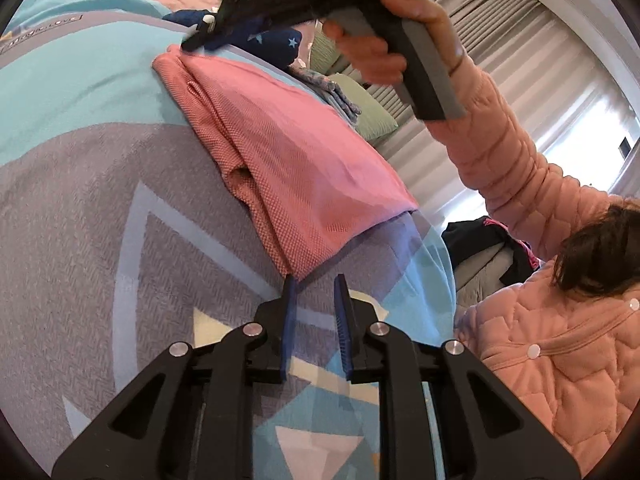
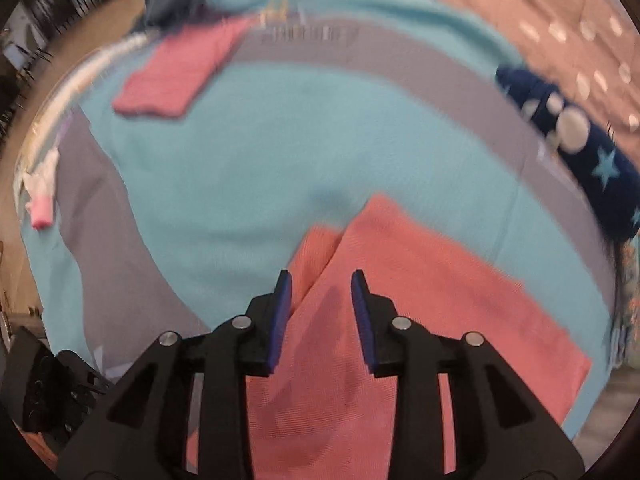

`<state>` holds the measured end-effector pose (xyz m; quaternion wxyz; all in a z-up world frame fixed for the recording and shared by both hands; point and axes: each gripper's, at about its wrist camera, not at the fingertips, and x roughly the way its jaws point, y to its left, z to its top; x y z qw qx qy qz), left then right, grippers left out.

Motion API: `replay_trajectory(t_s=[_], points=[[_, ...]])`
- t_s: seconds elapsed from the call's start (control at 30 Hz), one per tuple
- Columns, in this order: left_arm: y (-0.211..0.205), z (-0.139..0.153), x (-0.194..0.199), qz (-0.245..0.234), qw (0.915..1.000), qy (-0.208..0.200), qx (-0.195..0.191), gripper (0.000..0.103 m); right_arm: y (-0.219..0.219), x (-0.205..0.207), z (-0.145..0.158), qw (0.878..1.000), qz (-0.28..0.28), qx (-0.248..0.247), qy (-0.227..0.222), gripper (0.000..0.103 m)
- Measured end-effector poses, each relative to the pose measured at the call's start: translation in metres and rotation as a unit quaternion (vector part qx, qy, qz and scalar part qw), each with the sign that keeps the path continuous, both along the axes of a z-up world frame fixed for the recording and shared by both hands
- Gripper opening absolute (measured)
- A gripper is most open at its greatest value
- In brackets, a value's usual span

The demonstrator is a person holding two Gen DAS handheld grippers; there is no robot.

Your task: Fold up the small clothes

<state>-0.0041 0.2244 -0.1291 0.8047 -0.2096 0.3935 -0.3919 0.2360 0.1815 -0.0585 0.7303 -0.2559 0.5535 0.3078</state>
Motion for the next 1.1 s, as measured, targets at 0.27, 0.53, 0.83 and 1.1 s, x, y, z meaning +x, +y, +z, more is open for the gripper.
replay_trajectory(t_s=[0.27, 0.53, 0.83, 1.1], points=[[-0.003, 0.008, 0.016, 0.029, 0.9994, 0.001, 0.017, 0.028, 0.019, 0.013, -0.018, 0.999, -0.037, -0.026, -0.028, 0.006], [-0.020, 0.002, 0.003, -0.004, 0.9987, -0.001, 0.051, 0.000, 0.005, 0.029, -0.013, 0.998, -0.040, 0.056, 0.000, 0.005], [0.020, 0.016, -0.017, 0.095, 0.9953, -0.017, 0.013, 0.032, -0.082, -0.076, 0.044, 0.982, 0.101, 0.112, -0.111, 0.052], [0.052, 0.028, -0.018, 0.193, 0.9799, -0.038, -0.030, 0.046, -0.135, -0.210, 0.001, 0.955, 0.206, 0.049, -0.209, 0.062]])
